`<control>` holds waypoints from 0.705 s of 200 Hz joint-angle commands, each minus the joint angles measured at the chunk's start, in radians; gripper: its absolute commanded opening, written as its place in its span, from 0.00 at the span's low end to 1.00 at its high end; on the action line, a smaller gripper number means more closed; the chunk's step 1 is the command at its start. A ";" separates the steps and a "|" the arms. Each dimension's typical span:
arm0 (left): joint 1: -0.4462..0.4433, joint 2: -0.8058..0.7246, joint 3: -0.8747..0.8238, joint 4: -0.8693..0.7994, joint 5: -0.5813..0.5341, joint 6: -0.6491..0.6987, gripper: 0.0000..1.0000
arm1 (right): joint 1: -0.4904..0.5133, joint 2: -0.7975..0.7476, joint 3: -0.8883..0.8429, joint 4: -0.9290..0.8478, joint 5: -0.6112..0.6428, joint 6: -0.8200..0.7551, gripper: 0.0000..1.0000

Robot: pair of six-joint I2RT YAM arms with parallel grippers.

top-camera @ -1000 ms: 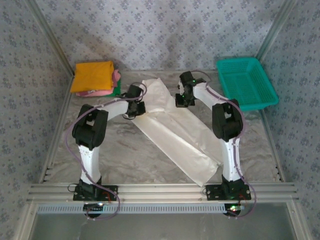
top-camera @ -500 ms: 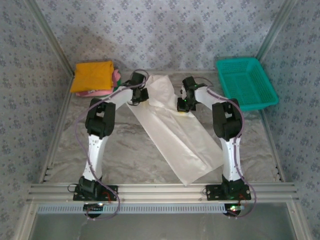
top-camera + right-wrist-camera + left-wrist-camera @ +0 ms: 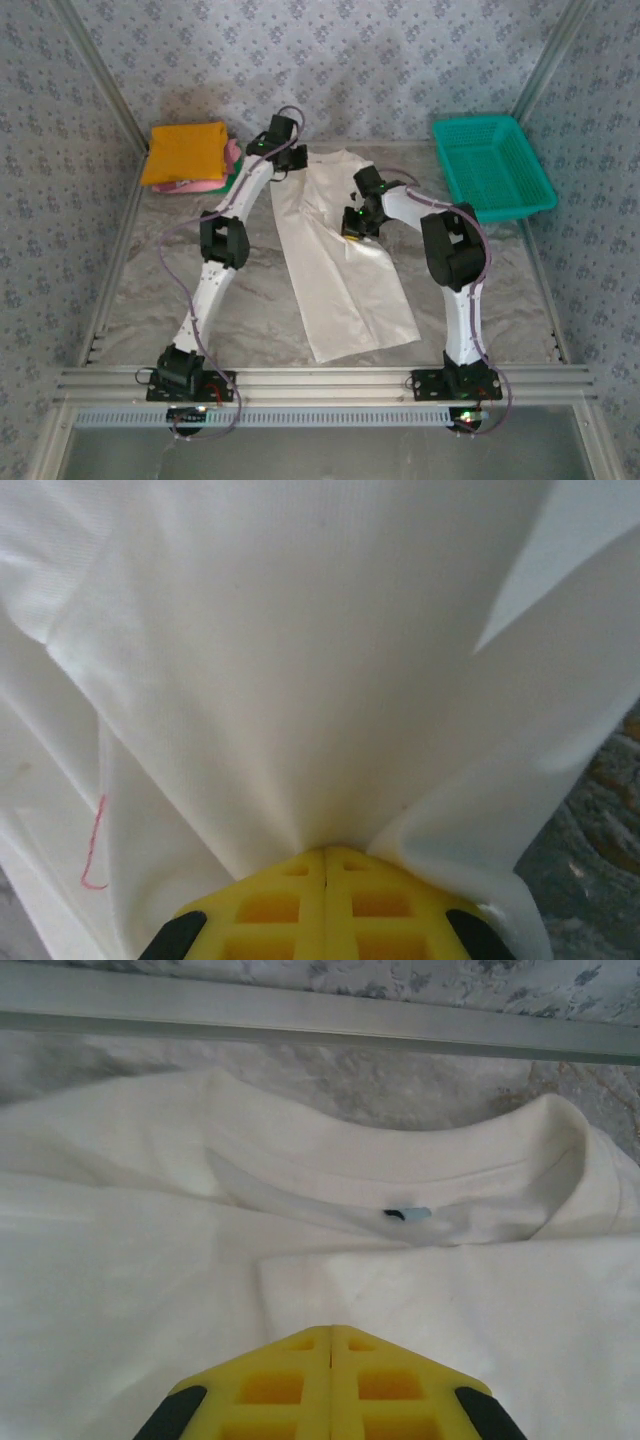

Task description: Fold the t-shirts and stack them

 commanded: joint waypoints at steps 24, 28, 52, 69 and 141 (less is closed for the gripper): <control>0.025 -0.477 -0.548 0.070 -0.057 0.076 0.07 | -0.076 -0.071 0.125 -0.157 0.105 -0.036 0.15; 0.021 -0.535 -0.661 0.141 -0.059 0.054 0.07 | -0.084 -0.060 0.146 -0.166 0.108 -0.048 0.15; 0.018 -0.784 -1.200 0.487 -0.078 -0.095 0.08 | -0.098 0.023 0.284 -0.195 0.113 -0.096 0.14; 0.007 -0.801 -1.288 0.521 -0.051 -0.120 0.08 | -0.093 0.103 0.397 -0.233 0.105 -0.140 0.07; -0.056 -0.564 -1.143 0.460 -0.076 -0.203 0.00 | -0.070 0.336 0.637 -0.276 0.133 -0.128 0.00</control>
